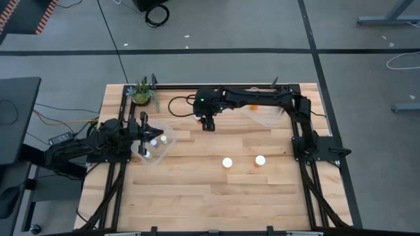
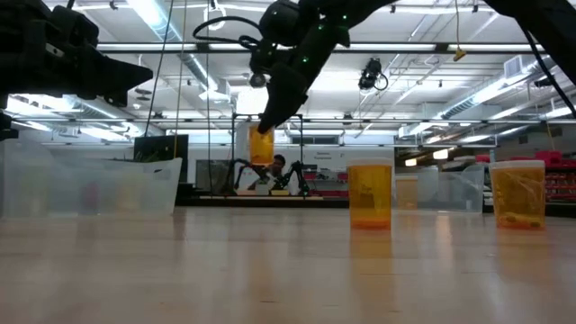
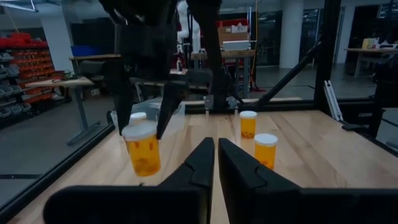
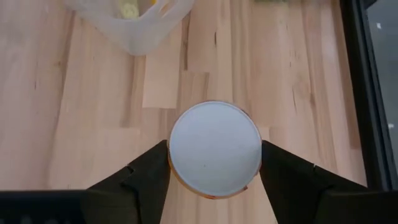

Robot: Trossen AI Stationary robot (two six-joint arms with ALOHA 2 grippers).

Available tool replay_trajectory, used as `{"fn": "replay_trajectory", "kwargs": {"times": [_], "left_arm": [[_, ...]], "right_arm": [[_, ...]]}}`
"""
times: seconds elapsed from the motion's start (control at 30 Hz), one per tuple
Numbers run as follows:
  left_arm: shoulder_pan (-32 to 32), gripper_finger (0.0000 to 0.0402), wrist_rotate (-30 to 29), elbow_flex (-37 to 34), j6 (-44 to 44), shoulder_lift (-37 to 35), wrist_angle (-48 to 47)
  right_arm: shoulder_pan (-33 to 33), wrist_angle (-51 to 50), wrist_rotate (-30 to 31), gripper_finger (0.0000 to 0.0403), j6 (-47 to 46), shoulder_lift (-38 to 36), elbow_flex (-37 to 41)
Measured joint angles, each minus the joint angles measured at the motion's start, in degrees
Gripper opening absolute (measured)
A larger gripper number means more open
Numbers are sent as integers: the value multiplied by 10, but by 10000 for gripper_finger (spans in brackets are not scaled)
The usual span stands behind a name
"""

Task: Pick and place medicine bottles into bin by pill shape (circle, oval)
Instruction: Put the large orange pill bottle into the right transparent bin

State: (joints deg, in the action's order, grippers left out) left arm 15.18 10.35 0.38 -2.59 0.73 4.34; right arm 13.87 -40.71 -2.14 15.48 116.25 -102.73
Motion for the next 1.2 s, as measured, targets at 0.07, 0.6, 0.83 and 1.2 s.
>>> {"fn": "replay_trajectory", "kwargs": {"times": [0.07, 0.6, 0.83, 1.2], "left_arm": [[0, 26, 0, 0, 0, 0, 0], [0, 28, 0, 0, 0, 0, 0], [0, 25, 0, 0, 0, 0, 0], [0, 33, 0, 0, 0, 0, 0]], "right_arm": [[0, -6, 2, 234, -4, -7, 6], [0, 17, 45, 235, -31, -133, 176], [0, 51, 55, 235, -64, -270, 301], [50, 109, 115, 235, -114, -444, 467]]}}
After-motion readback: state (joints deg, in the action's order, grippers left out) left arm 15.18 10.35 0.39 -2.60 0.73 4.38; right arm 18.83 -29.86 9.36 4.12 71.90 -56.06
